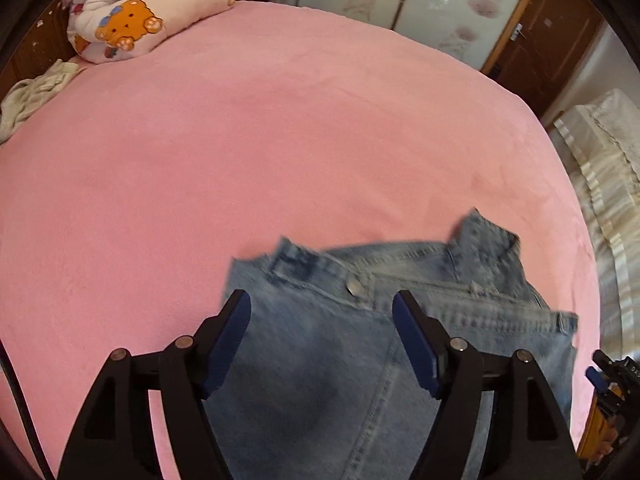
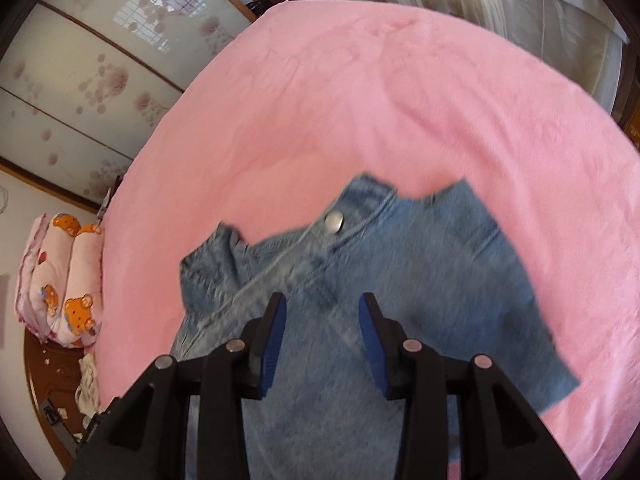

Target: Fold large clothes

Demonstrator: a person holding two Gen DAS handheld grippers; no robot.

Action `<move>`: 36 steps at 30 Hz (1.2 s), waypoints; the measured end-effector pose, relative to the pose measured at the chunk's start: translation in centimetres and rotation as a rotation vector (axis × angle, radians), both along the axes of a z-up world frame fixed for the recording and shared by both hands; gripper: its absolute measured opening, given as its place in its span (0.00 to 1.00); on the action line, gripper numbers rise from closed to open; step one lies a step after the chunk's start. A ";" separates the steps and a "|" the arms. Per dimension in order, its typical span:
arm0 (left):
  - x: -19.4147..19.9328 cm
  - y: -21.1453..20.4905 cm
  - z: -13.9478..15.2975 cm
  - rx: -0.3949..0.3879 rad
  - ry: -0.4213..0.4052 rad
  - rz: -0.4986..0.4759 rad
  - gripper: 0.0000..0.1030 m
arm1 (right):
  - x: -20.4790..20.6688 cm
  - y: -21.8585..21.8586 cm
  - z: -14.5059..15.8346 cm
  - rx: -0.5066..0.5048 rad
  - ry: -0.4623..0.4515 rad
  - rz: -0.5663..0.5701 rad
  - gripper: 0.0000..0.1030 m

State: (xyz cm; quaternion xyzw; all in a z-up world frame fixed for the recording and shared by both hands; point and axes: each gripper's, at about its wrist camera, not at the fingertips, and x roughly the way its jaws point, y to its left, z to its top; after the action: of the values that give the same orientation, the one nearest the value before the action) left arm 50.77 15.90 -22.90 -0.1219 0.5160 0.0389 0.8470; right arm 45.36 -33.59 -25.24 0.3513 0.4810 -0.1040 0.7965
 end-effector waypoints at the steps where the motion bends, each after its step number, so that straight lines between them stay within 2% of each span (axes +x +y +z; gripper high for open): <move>1: -0.6 -0.6 -0.2 -0.009 0.005 -0.008 0.70 | -0.8 0.8 -0.4 0.019 -0.003 0.009 0.37; 6: -4.0 -5.0 -2.0 -0.047 0.044 -0.109 0.70 | -4.0 4.2 -2.4 0.039 0.029 0.061 0.34; 8: -5.5 -7.1 -2.9 -0.064 0.071 -0.174 0.70 | -5.0 5.6 -3.4 0.032 0.055 0.116 0.25; 11: -7.7 -10.0 -4.0 -0.094 0.099 -0.258 0.63 | -6.6 7.3 -4.5 0.001 0.072 0.168 0.16; 13: -9.0 -11.8 -4.6 -0.093 0.115 -0.304 0.50 | -7.6 8.1 -5.1 0.010 0.065 0.197 0.10; 14: -9.7 -12.6 -4.9 -0.097 0.122 -0.322 0.46 | -8.0 8.5 -5.3 0.016 0.060 0.214 0.08; 17: -11.2 -14.0 -5.9 -0.125 0.161 -0.351 0.25 | -9.0 9.8 -5.8 0.031 0.035 0.276 0.03; 18: -11.7 -14.3 -6.3 -0.134 0.180 -0.361 0.14 | -9.2 10.1 -6.0 0.036 0.031 0.296 0.03; 19: -12.2 -14.6 -6.6 -0.136 0.196 -0.365 0.10 | -9.3 10.8 -6.2 0.042 0.028 0.326 0.02; 25: -13.5 -14.7 -8.2 -0.206 0.215 -0.364 0.07 | -9.7 13.6 -6.8 0.074 -0.030 0.462 0.00; 29: -13.2 -14.6 -9.2 -0.249 0.211 -0.340 0.06 | -9.1 15.0 -7.4 0.043 -0.043 0.547 0.00; 32: -12.7 -14.6 -9.6 -0.207 0.194 -0.324 0.06 | -8.4 15.7 -8.5 0.015 -0.046 0.613 0.00; 36: -12.2 -15.2 -11.0 -0.107 0.208 -0.317 0.04 | -7.5 15.5 -9.9 0.000 -0.032 0.639 0.00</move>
State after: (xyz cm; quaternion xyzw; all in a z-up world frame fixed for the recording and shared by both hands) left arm 38.59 0.74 -33.91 -0.0794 0.6149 -0.1100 0.7768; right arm 37.87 -18.09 -35.16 0.1839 0.5545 0.1568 0.7963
